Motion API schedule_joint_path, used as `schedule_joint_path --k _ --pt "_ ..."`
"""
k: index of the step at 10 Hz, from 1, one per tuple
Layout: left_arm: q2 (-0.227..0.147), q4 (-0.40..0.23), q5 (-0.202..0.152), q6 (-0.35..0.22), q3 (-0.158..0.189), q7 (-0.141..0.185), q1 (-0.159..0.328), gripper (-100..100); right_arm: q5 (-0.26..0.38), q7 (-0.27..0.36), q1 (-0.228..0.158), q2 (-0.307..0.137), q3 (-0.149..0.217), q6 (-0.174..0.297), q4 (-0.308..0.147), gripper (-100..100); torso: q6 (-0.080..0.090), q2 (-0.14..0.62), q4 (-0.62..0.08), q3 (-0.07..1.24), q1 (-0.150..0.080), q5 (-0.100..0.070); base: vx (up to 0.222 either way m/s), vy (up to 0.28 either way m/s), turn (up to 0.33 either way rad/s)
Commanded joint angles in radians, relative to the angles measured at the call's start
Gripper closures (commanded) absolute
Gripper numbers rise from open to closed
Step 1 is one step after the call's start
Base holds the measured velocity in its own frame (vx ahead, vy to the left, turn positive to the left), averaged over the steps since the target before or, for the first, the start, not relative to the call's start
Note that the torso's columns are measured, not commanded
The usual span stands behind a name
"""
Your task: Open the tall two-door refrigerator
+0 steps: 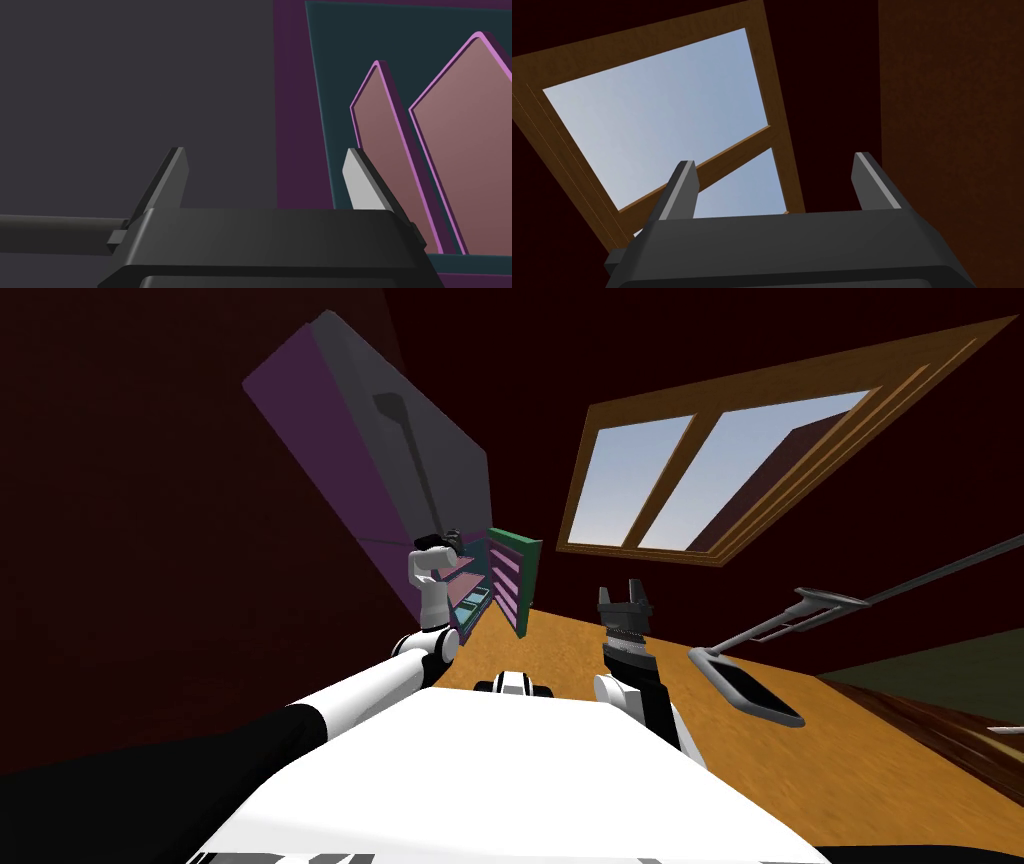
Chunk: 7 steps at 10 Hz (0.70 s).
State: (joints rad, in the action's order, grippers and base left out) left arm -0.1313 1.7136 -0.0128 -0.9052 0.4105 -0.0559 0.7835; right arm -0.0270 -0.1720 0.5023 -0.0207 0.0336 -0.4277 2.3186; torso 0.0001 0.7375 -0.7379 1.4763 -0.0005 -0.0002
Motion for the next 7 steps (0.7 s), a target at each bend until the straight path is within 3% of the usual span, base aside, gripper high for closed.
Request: schedule_joint_path --k 1,7 --pt "-0.017 -0.023 -0.027 -0.05 -0.025 0.004 0.04 -100 0.0 0.0 0.0 0.0 0.0 0.0 0.0 0 0.0 0.0 0.0 0.0 0.001 0.0 -0.018 0.204 -0.037" --pt "-0.076 -0.084 -0.099 -0.183 -0.094 0.016 0.144 -100 0.0 0.0 0.0 0.0 0.0 0.0 0.0 0 -0.005 -0.001 -0.002 0.001 0.005 0.002 -0.036 0.23 -0.054"
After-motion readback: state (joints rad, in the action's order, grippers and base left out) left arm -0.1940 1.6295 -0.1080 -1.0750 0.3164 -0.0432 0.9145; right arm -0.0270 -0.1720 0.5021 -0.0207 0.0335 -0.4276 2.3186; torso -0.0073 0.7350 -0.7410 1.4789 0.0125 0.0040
